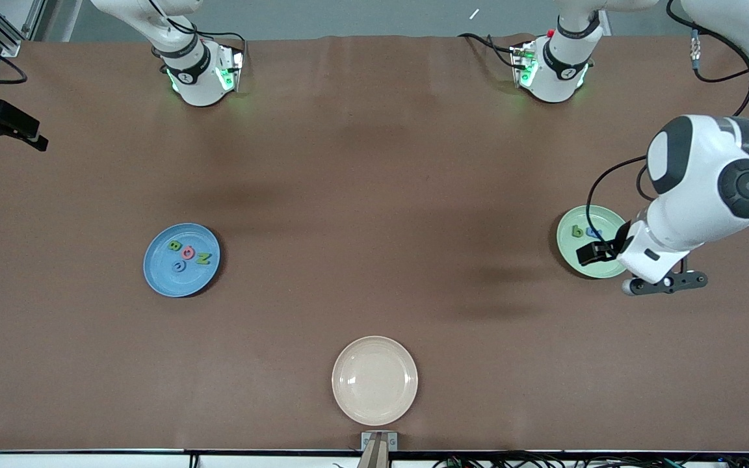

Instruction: Sort uppercase to blue plate, lowercase to green plate

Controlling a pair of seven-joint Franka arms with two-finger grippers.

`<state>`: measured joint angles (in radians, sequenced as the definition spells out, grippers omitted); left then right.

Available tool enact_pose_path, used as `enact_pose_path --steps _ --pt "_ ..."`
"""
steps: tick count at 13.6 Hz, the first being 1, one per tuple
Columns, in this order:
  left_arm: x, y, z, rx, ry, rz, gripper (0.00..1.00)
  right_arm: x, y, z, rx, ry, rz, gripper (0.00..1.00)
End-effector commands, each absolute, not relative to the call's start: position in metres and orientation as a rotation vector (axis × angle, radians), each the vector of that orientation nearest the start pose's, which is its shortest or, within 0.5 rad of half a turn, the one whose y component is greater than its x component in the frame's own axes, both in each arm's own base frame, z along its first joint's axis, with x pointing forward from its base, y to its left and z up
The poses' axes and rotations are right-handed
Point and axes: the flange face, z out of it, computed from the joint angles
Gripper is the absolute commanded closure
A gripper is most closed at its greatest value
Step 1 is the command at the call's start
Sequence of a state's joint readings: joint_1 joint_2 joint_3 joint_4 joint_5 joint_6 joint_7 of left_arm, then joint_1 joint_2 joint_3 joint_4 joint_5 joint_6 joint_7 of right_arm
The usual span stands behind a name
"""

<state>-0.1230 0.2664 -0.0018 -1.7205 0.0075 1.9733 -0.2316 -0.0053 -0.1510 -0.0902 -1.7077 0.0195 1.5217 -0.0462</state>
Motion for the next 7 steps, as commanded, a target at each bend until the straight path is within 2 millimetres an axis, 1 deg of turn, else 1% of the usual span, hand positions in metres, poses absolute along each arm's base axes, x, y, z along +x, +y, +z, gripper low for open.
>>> enact_pose_path --steps 1,2,3,4,5,7 --pt "0.612 -0.072 0.467 -3.157 -0.103 -0.023 0.01 0.485 -0.049 0.635 -3.111 0.095 0.037 0.0" --pt "0.605 -0.068 0.479 -3.158 -0.072 -0.038 0.01 0.486 -0.048 0.636 -3.111 0.092 0.034 0.0" --pt "0.597 -0.06 0.492 -3.157 -0.015 -0.022 0.01 0.486 -0.048 0.637 -3.111 0.092 0.03 0.0" --pt "0.592 -0.041 0.502 -3.157 -0.012 -0.011 0.01 0.486 -0.048 0.637 -3.111 0.09 0.032 0.0" --pt "0.587 -0.034 0.511 -3.158 0.007 -0.011 0.01 0.486 -0.049 0.637 -3.111 0.09 0.036 0.0" --pt "0.577 -0.03 0.53 -3.158 0.011 -0.021 0.01 0.485 -0.05 0.642 -3.113 0.087 0.039 0.0"
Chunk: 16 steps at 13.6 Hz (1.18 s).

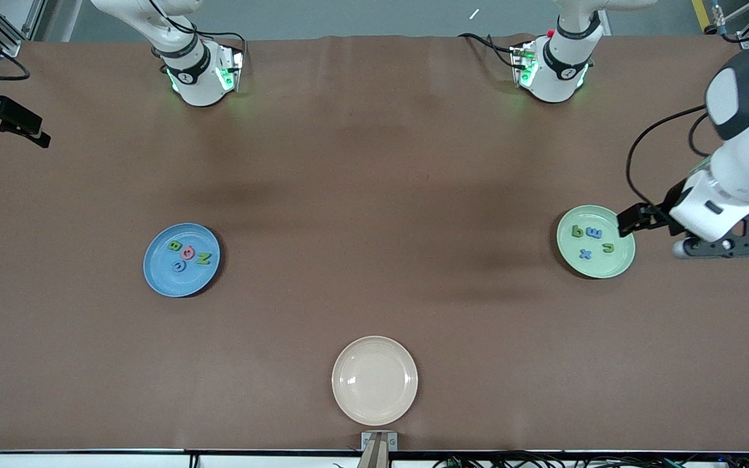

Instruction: Sort uppercase to blue plate, lowercase to green plate

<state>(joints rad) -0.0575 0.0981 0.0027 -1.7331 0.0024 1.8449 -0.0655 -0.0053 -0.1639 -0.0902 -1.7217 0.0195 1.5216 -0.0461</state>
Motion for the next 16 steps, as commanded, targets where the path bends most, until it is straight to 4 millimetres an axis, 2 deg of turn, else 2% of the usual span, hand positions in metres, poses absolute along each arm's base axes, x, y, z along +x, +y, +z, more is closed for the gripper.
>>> enact_pose_path --steps 1,4,6,8,11,16 --pt "0.571 -0.018 0.545 -3.159 -0.02 -0.042 0.01 0.485 -0.05 0.646 -3.113 0.09 0.037 0.0" --pt "0.563 -0.014 0.586 -3.158 -0.036 -0.125 0.01 0.487 -0.05 0.646 -3.113 0.09 0.051 0.0" --pt "0.554 -0.013 0.619 -3.157 -0.021 -0.06 0.01 0.487 -0.049 0.646 -3.116 0.085 0.049 0.0" --pt "0.546 -0.012 0.641 -3.155 0.027 -0.014 0.01 0.487 -0.046 0.646 -3.134 0.073 0.056 0.0" --pt "0.542 -0.009 0.653 -3.152 0.064 -0.012 0.01 0.485 -0.045 0.647 -3.134 0.071 0.092 0.0" --pt "0.535 -0.013 0.651 -3.153 0.065 0.056 0.0 0.481 -0.045 0.65 -3.132 0.076 0.118 0.0"
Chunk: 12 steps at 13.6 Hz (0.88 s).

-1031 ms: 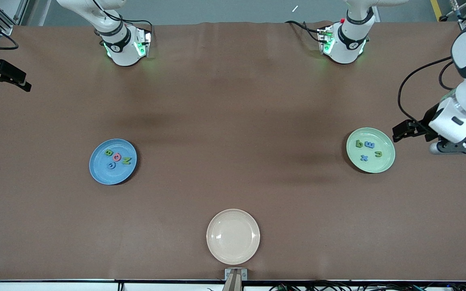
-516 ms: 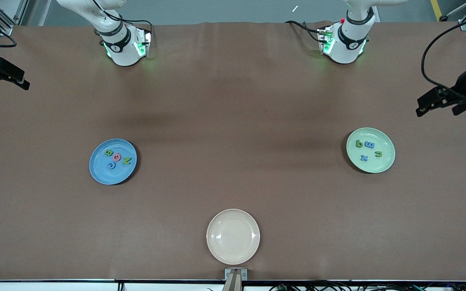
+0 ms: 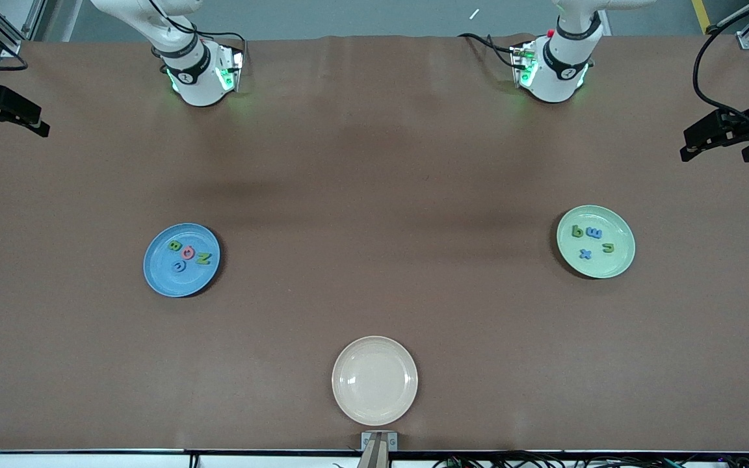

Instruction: Sort uppercase to blue plate, lowercase to green plate

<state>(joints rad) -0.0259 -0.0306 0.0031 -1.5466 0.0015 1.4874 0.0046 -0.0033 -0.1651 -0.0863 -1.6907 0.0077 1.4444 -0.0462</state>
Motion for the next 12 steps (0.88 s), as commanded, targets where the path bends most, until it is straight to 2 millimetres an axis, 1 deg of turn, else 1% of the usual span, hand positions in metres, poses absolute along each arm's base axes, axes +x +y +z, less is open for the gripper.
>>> enact_pose_path --steps 1,2,4,10,12 --pt "0.5351 -0.0129 0.6501 -3.153 0.062 0.06 0.0 0.4813 -0.0455 0.6506 -3.132 0.076 0.114 0.0" --pt "0.5322 -0.012 0.655 -3.153 0.055 0.046 0.0 0.4816 -0.0446 0.6514 -3.131 0.073 0.109 0.0" --pt "0.5317 -0.0136 0.6565 -3.153 0.053 0.041 0.0 0.4824 -0.0431 0.6526 -3.132 0.069 0.097 0.0" --pt "0.5322 -0.0112 0.6557 -3.153 0.062 0.044 0.0 0.4847 -0.0448 0.6555 -3.141 0.065 0.054 0.0" --pt "0.5317 -0.0134 0.6566 -3.151 0.074 0.041 0.0 0.4858 -0.0458 0.6557 -3.143 0.067 0.04 0.0"
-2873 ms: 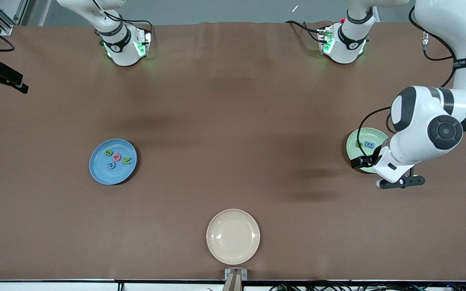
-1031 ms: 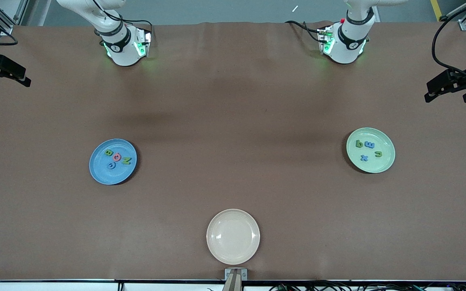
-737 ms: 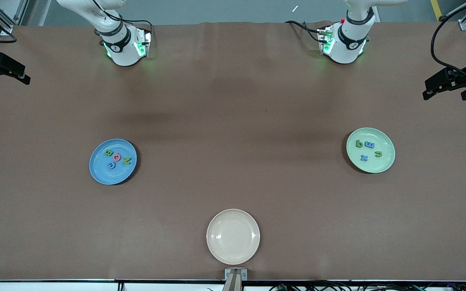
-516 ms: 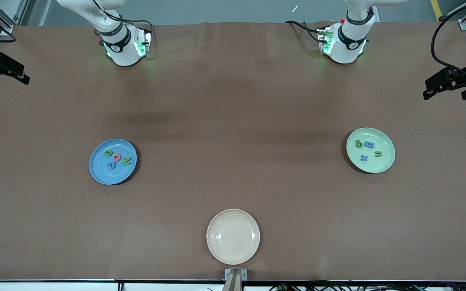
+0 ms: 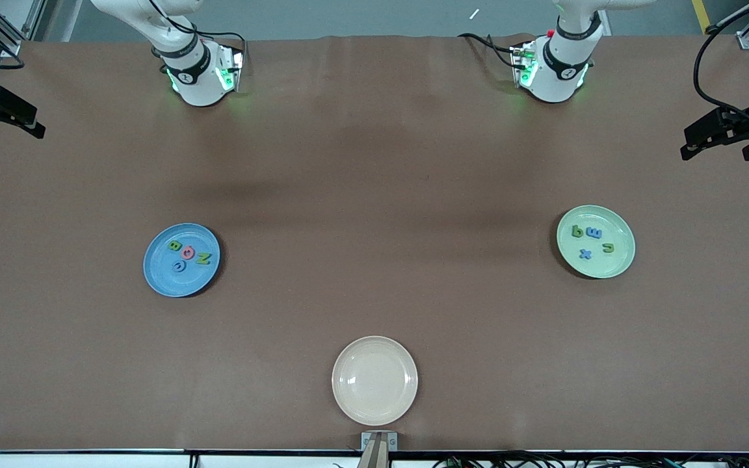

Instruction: Sort uppercase to blue plate, lowercase to green plate

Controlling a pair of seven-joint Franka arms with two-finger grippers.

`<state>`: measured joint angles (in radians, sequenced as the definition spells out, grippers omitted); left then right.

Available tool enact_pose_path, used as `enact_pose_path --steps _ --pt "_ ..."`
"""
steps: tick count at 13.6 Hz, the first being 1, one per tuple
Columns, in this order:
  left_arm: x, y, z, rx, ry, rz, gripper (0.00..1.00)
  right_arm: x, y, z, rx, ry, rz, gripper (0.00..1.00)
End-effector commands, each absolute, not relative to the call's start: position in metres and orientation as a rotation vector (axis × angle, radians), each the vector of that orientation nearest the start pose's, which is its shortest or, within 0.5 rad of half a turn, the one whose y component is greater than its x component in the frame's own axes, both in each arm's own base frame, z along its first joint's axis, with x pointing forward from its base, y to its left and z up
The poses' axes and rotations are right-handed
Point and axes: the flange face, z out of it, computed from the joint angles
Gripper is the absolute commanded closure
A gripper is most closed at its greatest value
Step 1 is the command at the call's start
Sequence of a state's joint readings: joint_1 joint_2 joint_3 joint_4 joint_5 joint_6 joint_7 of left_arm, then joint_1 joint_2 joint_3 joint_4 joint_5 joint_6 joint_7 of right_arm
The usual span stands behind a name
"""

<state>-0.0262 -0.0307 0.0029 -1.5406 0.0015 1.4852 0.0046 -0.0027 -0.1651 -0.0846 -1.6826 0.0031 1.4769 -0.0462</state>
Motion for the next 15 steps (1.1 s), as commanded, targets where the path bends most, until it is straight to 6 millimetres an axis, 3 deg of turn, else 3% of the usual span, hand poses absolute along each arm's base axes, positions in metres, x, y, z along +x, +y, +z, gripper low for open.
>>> enact_pose_path --steps 1,15 --pt "0.5317 -0.0135 0.6566 -3.151 0.077 0.041 0.0 0.4852 -0.0465 0.6539 -3.142 0.072 0.052 0.0" --pt "0.5314 -0.0155 0.6566 -3.154 0.082 0.048 0.0 0.4837 -0.0458 0.6517 -3.128 0.075 0.07 0.0"
